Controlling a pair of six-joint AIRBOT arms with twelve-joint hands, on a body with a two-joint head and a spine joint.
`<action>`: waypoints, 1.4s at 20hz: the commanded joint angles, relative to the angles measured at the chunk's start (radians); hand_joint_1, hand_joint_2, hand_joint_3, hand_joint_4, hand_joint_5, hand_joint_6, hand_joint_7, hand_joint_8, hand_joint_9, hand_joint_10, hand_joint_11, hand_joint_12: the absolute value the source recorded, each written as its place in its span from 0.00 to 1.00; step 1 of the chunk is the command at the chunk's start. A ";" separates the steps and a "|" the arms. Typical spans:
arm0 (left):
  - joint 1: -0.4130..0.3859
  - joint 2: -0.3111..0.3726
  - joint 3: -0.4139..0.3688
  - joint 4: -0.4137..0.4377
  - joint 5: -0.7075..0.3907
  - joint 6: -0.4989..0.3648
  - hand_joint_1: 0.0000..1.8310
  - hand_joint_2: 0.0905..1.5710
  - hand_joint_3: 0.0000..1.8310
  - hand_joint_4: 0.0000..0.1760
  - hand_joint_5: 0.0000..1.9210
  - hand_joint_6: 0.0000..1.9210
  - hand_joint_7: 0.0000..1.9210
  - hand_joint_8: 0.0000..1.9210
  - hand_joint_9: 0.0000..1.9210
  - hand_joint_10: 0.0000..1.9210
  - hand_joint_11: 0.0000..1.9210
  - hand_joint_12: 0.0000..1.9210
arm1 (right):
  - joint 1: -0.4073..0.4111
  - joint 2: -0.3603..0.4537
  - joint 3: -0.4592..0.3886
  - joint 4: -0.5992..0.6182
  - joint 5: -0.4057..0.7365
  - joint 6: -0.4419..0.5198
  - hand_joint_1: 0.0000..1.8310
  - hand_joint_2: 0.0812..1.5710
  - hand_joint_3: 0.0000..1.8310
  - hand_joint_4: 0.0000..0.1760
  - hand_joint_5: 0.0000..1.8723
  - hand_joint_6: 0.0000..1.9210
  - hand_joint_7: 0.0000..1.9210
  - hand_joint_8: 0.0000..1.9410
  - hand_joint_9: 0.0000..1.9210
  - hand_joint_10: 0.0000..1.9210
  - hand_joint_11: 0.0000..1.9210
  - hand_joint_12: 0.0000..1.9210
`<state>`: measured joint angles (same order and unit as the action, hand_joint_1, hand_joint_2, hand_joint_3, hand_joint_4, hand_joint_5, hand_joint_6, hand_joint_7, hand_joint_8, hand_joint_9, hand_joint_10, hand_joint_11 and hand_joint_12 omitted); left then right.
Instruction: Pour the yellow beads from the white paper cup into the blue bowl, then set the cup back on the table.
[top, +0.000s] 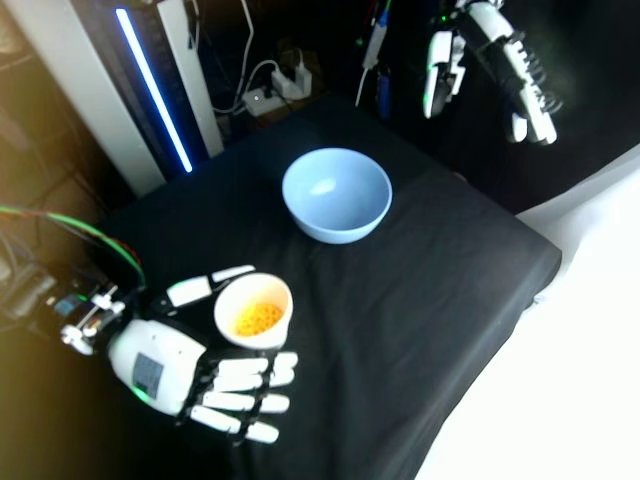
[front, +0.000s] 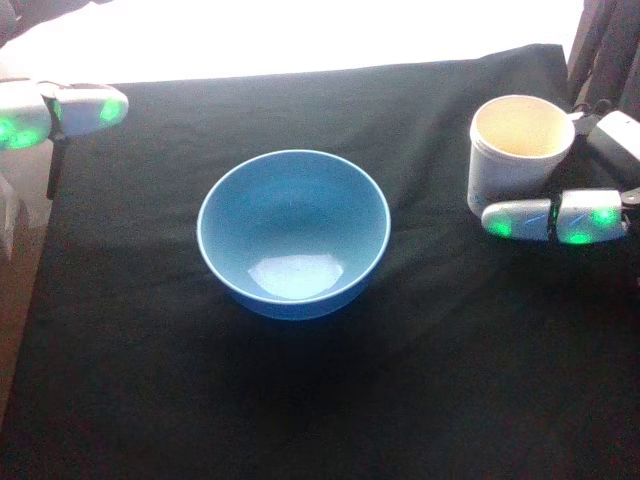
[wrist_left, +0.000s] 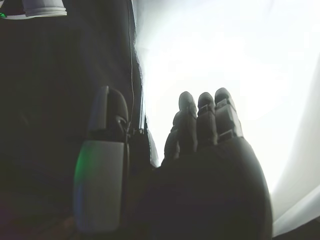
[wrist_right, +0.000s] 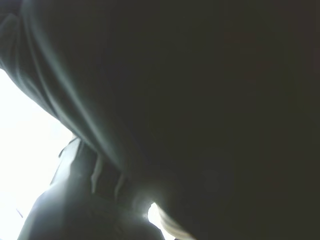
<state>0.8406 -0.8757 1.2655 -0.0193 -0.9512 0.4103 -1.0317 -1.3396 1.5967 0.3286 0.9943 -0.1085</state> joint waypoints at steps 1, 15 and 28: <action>-0.003 -0.010 0.006 -0.030 -0.124 -0.007 0.53 0.71 0.00 0.00 0.02 0.00 0.16 0.00 0.08 0.01 0.05 0.03 | 0.012 0.000 0.007 0.006 0.116 0.016 0.57 0.47 0.00 0.00 0.56 0.01 0.61 0.01 0.35 0.00 0.10 0.08; 0.042 -0.019 0.011 -0.059 -0.139 -0.020 0.50 0.71 0.00 0.00 0.04 0.00 0.18 0.00 0.10 0.00 0.00 0.20 | 0.021 0.017 0.009 -0.067 0.117 0.073 0.62 0.59 0.00 0.71 0.79 0.02 0.56 0.02 0.40 0.00 0.00 0.60; 0.053 -0.023 0.011 -0.068 -0.142 -0.020 0.47 0.69 0.00 0.00 0.04 0.00 0.18 0.00 0.09 0.00 0.00 0.15 | 0.087 0.101 -0.014 -0.138 0.131 0.073 0.66 0.62 0.00 0.00 0.67 0.26 0.47 0.03 0.38 0.00 0.06 0.55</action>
<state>0.9039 -0.8959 1.2713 -0.0551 -0.9730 0.3985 -0.9619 -1.2369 1.5795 0.1616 0.9974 -0.0494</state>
